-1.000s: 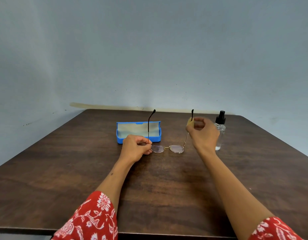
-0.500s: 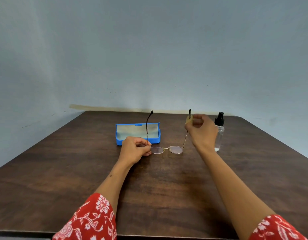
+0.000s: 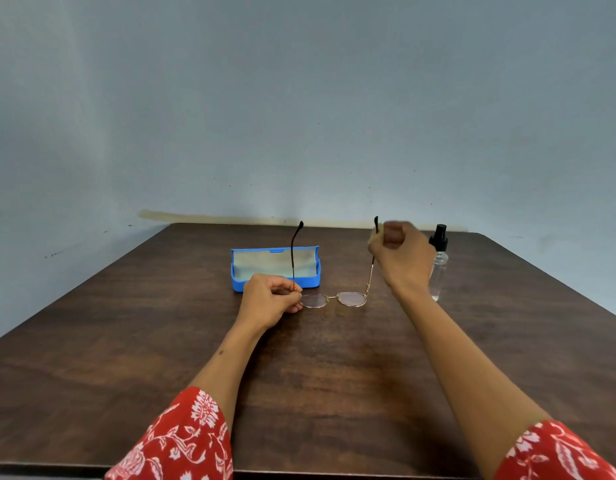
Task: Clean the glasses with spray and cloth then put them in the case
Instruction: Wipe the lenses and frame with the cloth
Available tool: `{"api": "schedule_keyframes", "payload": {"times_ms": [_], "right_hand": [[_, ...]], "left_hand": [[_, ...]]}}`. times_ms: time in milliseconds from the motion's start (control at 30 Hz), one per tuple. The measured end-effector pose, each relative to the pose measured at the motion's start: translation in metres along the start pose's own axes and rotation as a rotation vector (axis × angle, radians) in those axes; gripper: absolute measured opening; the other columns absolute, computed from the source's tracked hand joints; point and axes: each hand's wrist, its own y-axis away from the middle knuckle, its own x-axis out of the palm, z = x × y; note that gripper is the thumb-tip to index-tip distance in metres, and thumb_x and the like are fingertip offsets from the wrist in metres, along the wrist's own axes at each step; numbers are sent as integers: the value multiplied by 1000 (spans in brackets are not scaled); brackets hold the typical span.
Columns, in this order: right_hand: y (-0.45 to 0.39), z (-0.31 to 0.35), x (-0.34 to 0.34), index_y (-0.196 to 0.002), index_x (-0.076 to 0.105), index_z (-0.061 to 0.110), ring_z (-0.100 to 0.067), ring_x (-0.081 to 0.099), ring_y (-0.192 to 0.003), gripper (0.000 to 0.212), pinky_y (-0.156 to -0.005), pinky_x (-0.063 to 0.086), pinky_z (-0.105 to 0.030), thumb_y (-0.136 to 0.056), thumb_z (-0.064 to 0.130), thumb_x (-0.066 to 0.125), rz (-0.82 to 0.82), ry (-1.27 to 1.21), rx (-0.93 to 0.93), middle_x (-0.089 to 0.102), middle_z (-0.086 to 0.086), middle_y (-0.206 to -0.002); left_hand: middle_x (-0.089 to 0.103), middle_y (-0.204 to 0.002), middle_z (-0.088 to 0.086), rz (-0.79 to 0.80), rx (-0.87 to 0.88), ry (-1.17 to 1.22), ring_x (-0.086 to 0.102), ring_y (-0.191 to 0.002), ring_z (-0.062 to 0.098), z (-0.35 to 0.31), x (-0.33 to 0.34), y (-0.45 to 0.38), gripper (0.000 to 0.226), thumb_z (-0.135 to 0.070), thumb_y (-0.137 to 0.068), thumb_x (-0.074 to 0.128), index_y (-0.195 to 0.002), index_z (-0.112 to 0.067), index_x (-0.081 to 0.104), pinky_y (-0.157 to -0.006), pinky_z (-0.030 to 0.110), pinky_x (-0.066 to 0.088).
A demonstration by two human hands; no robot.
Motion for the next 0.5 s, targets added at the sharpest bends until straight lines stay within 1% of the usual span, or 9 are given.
{"api": "schedule_keyframes", "payload": {"times_ms": [67, 100, 133, 167, 200, 300, 333, 400, 500], "right_hand": [[-6, 12, -1, -95, 63, 18, 9, 59, -62, 15, -57, 40, -2, -81, 18, 67, -31, -69, -64, 61, 18, -69], [-7, 15, -2, -96, 62, 19, 12, 58, -61, 16, -55, 39, 0, -81, 17, 68, -33, -89, -86, 60, 20, -68], [-6, 15, -2, -96, 62, 19, 12, 58, -62, 16, -55, 39, 1, -81, 17, 68, -29, -93, -98, 60, 20, -69], [-4, 12, -2, -96, 62, 18, 9, 59, -63, 16, -56, 40, 0, -81, 16, 68, -19, -82, -99, 62, 18, -71], [-2, 8, -1, -97, 63, 16, 4, 61, -66, 17, -60, 44, -5, -80, 15, 68, -5, -61, -86, 64, 13, -73], [7, -10, -1, -100, 64, 12, -14, 65, -78, 23, -76, 53, -29, -77, 11, 68, 43, 12, 15, 66, 4, -80], [9, -14, 0, -100, 65, 12, -17, 65, -80, 24, -78, 53, -34, -76, 11, 68, 54, 24, 42, 66, 3, -80], [10, -17, 1, -101, 65, 11, -18, 66, -81, 25, -78, 53, -33, -76, 13, 69, 50, 44, 65, 67, 3, -80], [5, -7, 2, -101, 65, 13, -14, 65, -77, 23, -70, 48, -23, -78, 15, 66, 15, 25, 37, 66, 6, -79]], "left_hand": [[70, -66, 11, 1, -2, -5, 68, -54, 10, 0, 0, 0, 8, 4, -78, 68, -81, -3, 71, -56, 15, 55], [70, -66, 10, 2, -4, -3, 68, -54, 10, 0, 0, 0, 8, 4, -78, 69, -80, -3, 71, -55, 15, 55], [70, -65, 9, 2, -8, -2, 68, -54, 10, 1, 0, -1, 9, 4, -78, 69, -80, -4, 71, -55, 15, 55], [70, -65, 9, 2, -11, -3, 68, -54, 10, 1, 0, -1, 9, 4, -78, 69, -79, -5, 71, -56, 15, 55], [70, -65, 9, 2, -15, -3, 68, -55, 11, 1, 0, -1, 9, 4, -78, 69, -80, -5, 71, -56, 16, 55], [71, -68, 10, 1, -22, 1, 69, -57, 12, 1, 0, -1, 9, 3, -78, 69, -80, -5, 72, -58, 18, 56], [71, -68, 10, -2, -21, 2, 69, -56, 11, 1, 0, -1, 10, 3, -78, 69, -80, -6, 71, -58, 17, 56], [71, -68, 9, -4, -20, 2, 69, -56, 11, 1, 0, -1, 9, 3, -78, 69, -80, -6, 72, -57, 16, 55], [71, -68, 9, -5, -23, -5, 70, -58, 12, 0, 0, -1, 9, 2, -78, 70, -82, -5, 72, -58, 18, 56]]}}
